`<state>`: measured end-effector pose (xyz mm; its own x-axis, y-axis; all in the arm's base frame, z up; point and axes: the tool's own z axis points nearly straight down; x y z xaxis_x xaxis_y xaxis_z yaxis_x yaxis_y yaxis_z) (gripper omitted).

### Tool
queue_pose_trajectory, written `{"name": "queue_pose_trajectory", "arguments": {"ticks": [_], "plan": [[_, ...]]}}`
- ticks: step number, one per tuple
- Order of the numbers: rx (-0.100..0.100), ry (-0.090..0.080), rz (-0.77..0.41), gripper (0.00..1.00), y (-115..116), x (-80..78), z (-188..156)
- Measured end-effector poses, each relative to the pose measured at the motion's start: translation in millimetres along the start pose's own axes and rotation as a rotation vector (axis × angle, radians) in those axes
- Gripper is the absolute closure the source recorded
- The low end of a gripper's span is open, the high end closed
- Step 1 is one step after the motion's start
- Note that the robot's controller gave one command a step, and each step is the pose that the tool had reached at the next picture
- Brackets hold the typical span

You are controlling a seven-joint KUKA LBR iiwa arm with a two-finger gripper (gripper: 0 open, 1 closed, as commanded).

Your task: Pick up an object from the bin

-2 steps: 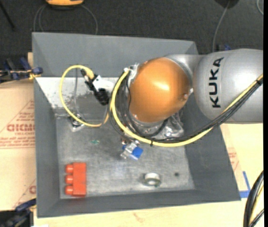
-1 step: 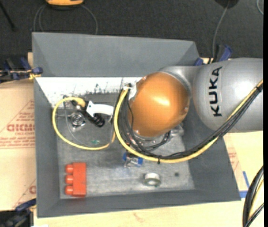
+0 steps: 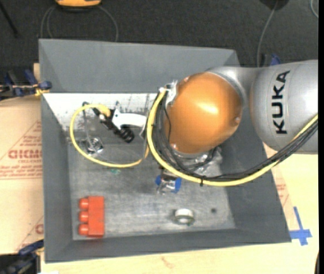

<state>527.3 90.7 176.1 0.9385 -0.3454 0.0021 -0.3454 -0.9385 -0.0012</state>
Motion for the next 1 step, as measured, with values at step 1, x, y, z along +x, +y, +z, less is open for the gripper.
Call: {"name": "queue_pose_trajectory", "arguments": {"ticks": [1], "plan": [[0.000,0.000,-0.031,1.00,1.0,3.6,-40.1]]}}
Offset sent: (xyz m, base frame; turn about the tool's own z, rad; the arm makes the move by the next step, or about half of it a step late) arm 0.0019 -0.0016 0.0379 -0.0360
